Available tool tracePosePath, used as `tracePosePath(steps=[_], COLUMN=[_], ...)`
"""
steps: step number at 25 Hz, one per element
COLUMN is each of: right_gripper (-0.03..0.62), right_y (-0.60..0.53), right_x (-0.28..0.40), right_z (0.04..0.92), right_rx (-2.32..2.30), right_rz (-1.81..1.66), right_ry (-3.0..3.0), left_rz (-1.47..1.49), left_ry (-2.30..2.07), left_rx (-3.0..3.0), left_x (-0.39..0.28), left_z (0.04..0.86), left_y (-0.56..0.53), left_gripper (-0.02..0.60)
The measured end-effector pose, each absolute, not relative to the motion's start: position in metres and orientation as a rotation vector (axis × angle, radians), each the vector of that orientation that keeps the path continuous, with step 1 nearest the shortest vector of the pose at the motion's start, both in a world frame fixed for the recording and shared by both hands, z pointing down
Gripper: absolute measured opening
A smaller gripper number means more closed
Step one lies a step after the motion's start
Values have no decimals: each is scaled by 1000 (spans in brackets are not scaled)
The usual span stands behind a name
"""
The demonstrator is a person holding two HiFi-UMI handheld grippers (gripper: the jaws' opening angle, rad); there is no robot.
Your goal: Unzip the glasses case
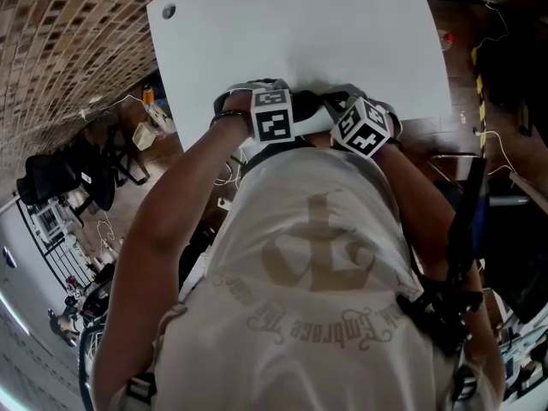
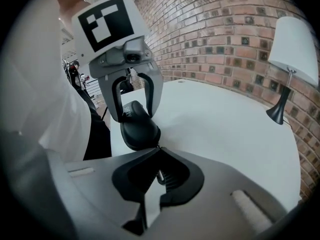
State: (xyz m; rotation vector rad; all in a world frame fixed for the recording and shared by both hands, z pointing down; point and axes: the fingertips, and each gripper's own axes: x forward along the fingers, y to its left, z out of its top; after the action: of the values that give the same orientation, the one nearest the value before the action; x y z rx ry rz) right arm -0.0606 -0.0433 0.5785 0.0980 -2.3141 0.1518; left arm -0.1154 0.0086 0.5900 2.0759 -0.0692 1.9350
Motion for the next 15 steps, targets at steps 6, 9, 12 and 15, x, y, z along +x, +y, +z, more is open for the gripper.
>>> tracePosePath(steps=[6,9,12,15], right_gripper=[8,8,8,8], right_y=[-44,-44,-45,-47], right_x=[-64,-64,-65,-67], right_z=[578,579,579,579], right_rx=[50,32,17,6], right_rz=[126,118,110,102], right_ry=[-2320,-2322,-2326,-2333], left_rz=[1965,1978,1990,1999], left_ry=[-91,-100,-105,-117], left_rx=[2072,2068,2062,2061], left_x=[-115,-115,-115,-116], left_z=[592,592,593,593], left_y=[10,10,9,9], left_gripper=[276,276,276,278])
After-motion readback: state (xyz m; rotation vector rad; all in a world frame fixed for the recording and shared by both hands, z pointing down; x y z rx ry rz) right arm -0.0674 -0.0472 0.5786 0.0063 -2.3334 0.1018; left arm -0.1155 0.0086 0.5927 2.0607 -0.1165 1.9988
